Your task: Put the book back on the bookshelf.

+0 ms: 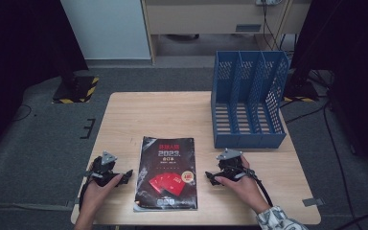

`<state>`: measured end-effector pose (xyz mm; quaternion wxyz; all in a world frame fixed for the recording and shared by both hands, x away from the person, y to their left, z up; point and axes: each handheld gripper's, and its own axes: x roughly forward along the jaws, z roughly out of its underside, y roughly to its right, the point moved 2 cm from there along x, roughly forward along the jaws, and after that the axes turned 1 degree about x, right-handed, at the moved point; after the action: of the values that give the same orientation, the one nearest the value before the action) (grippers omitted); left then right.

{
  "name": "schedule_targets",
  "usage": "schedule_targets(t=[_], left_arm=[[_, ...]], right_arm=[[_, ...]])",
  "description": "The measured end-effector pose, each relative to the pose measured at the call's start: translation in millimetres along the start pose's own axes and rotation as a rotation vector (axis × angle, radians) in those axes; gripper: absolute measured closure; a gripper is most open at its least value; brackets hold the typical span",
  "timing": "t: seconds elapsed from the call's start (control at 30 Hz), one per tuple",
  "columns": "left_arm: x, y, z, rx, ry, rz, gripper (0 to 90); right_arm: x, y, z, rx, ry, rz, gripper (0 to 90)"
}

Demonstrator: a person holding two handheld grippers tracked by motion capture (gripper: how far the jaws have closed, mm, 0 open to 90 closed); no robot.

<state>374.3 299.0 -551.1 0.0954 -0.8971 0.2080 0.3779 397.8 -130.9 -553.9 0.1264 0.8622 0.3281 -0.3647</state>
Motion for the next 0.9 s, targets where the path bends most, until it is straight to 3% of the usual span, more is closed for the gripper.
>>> schedule_targets(t=[0.43, 0.57, 0.7, 0.9], left_arm=[[-1.1, 1.6, 0.1, -0.024, 0.008, -0.010, 1.5], [-4.3, 2.0, -0.8, -0.047, 0.014, 0.004, 4.9], [-7.5, 6.3, -4.4, -0.040, 0.026, 0.012, 5.7], [-10.3, 16.9, -12.0, -0.021, 0.039, 0.028, 5.8]], right_arm=[[1.0, 0.0, -1.0, 0.004, 0.006, 0.001, 1.5], [0.4, -1.3, -2.3, -0.002, 0.016, 0.001, 8.1], [-0.5, -5.1, -5.4, -0.002, 0.012, -0.018, 14.4], [-1.7, -18.0, -11.0, -0.046, 0.027, -0.045, 18.1]])
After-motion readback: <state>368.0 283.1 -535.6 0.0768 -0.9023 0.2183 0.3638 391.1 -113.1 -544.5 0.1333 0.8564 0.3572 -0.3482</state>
